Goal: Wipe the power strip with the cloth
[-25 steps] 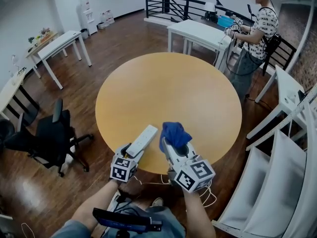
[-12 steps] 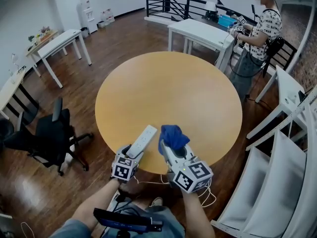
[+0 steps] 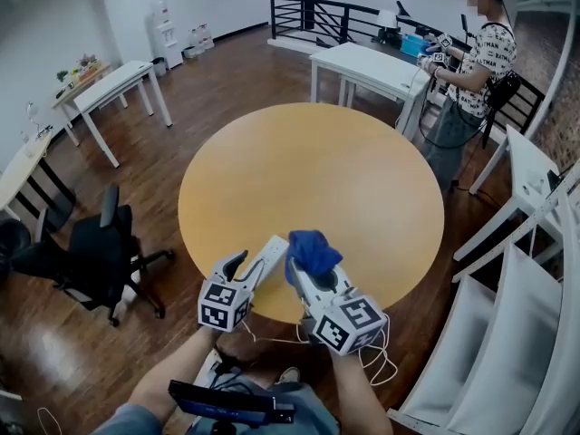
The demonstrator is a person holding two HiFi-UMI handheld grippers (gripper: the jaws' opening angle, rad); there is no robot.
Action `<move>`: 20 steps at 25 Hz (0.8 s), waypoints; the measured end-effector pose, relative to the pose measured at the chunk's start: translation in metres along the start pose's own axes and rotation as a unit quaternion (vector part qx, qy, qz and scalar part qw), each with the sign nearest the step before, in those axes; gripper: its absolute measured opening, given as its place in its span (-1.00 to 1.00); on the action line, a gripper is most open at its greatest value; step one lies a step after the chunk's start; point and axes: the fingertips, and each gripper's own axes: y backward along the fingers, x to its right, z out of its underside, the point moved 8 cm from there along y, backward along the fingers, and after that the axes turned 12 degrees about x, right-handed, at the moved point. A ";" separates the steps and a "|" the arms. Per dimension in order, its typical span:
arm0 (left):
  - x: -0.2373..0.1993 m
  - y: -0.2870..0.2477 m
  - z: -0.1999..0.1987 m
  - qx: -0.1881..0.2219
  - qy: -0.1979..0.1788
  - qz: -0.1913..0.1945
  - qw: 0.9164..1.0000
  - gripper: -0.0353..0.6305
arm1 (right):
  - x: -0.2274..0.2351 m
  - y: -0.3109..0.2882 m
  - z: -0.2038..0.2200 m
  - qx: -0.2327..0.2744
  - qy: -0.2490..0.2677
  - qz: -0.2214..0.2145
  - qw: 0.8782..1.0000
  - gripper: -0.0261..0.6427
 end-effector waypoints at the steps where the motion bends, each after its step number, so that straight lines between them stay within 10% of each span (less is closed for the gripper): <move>1: 0.004 0.000 -0.011 0.013 -0.002 0.006 1.000 -0.40 | -0.001 -0.001 -0.002 0.001 0.002 -0.004 1.000 -0.72; 10: 0.021 0.013 -0.090 0.117 -0.008 0.026 0.993 -0.85 | -0.010 -0.007 -0.024 0.028 0.026 -0.016 0.999 -0.72; 20: 0.039 0.029 -0.132 0.171 -0.027 0.045 0.984 -0.87 | -0.020 -0.010 -0.045 0.046 0.069 -0.022 0.996 -0.73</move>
